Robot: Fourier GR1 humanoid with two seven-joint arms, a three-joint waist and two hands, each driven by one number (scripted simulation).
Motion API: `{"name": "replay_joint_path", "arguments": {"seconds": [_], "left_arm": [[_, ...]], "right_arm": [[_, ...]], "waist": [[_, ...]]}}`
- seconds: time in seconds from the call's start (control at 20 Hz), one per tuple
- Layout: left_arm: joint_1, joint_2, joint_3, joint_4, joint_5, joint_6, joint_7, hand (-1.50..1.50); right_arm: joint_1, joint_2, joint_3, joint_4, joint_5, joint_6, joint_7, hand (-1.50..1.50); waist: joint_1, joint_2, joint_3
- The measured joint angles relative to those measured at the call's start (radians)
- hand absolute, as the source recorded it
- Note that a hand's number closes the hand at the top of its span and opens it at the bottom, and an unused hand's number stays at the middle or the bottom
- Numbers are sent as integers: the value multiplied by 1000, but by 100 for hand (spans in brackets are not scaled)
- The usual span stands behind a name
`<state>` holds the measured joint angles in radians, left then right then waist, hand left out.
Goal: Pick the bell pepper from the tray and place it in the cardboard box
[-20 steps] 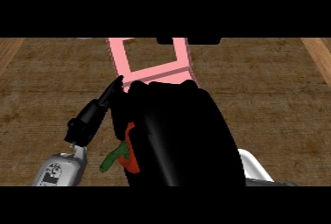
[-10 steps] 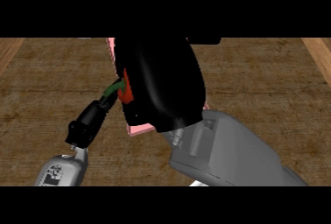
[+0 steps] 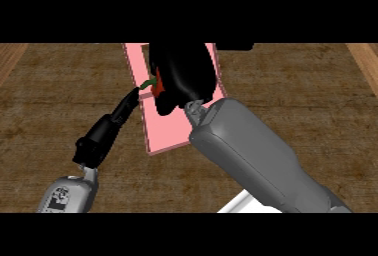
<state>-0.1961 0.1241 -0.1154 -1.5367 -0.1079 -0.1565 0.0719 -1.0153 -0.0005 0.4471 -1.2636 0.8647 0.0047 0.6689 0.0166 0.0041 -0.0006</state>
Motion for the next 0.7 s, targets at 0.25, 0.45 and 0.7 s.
{"name": "replay_joint_path", "arguments": {"seconds": [0.25,0.45,0.7], "left_arm": [[-21,-23,-6,32,-10,9,-11,0],[-19,-36,-15,30,-22,15,-7,0],[-17,-18,2,17,-8,-5,-2,0]], "right_arm": [[45,0,16,103,-134,-115,6,-150],[24,0,23,211,-235,-191,-52,-150],[68,0,-28,226,-344,-345,-189,-150]], "waist": [[7,2,0],[9,2,0],[10,2,1]]}}
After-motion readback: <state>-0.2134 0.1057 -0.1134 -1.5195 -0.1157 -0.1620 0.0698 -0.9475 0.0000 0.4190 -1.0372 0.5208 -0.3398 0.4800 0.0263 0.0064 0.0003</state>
